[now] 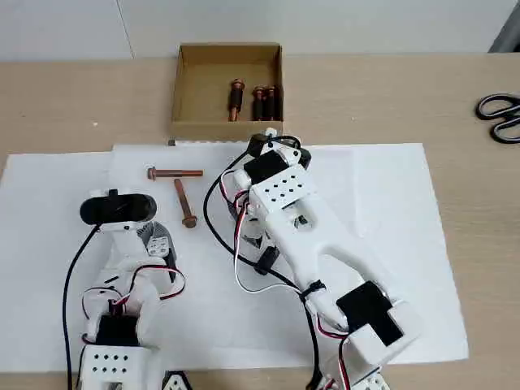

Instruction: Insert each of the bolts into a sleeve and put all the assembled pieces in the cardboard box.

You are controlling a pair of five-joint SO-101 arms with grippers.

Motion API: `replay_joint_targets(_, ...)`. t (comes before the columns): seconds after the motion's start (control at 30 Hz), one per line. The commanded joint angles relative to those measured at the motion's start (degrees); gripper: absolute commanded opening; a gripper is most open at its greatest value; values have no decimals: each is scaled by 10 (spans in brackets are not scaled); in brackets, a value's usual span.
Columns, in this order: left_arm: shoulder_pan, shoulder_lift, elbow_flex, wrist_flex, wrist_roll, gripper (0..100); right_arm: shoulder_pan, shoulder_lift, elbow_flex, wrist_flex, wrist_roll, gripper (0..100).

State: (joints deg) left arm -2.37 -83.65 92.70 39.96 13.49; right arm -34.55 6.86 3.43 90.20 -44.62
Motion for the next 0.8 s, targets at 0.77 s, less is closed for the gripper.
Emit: replay_joint_targets(0.77,-5,-4,-6,-10,1,6,-39,113,12,-5,-5,112)
